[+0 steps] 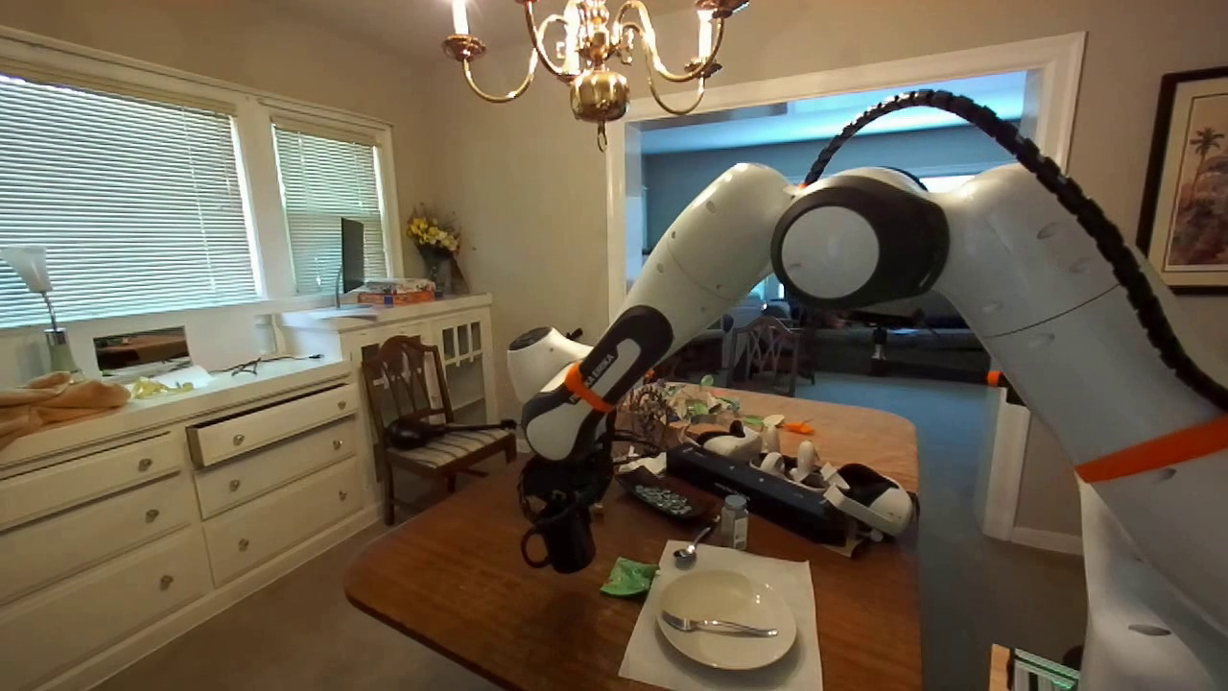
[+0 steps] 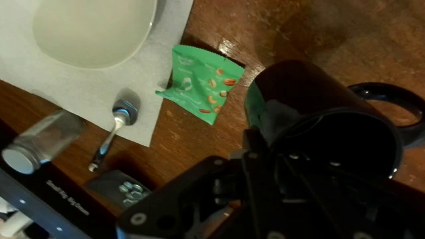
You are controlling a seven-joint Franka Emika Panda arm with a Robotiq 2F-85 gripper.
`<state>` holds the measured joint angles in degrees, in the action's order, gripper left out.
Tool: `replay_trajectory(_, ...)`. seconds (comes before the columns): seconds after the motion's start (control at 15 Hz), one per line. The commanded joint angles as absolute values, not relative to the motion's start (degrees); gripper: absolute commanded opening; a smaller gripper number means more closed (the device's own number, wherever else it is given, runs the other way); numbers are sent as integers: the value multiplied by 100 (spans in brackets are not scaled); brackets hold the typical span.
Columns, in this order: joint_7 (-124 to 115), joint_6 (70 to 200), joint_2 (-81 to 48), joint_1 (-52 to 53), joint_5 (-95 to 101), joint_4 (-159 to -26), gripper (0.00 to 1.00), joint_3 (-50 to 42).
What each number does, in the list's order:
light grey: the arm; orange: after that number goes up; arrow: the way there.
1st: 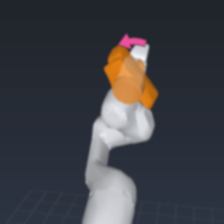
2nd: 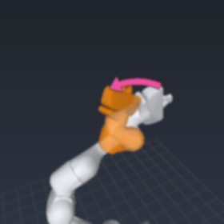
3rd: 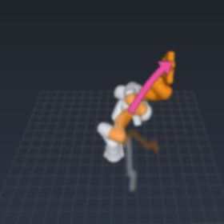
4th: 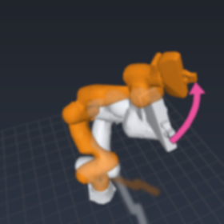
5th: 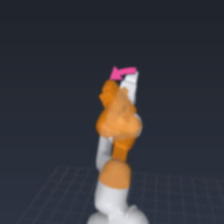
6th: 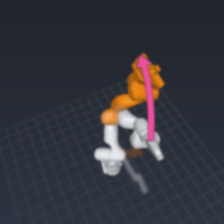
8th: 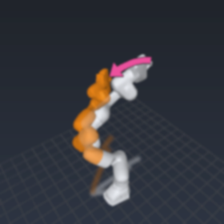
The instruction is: Move the cup forward
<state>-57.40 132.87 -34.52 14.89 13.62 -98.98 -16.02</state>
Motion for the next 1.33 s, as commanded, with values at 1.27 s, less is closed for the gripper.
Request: replay_trajectory(1.27, -8490, 13835, -1400, 1436, 3457, -12889, 2, -1734)
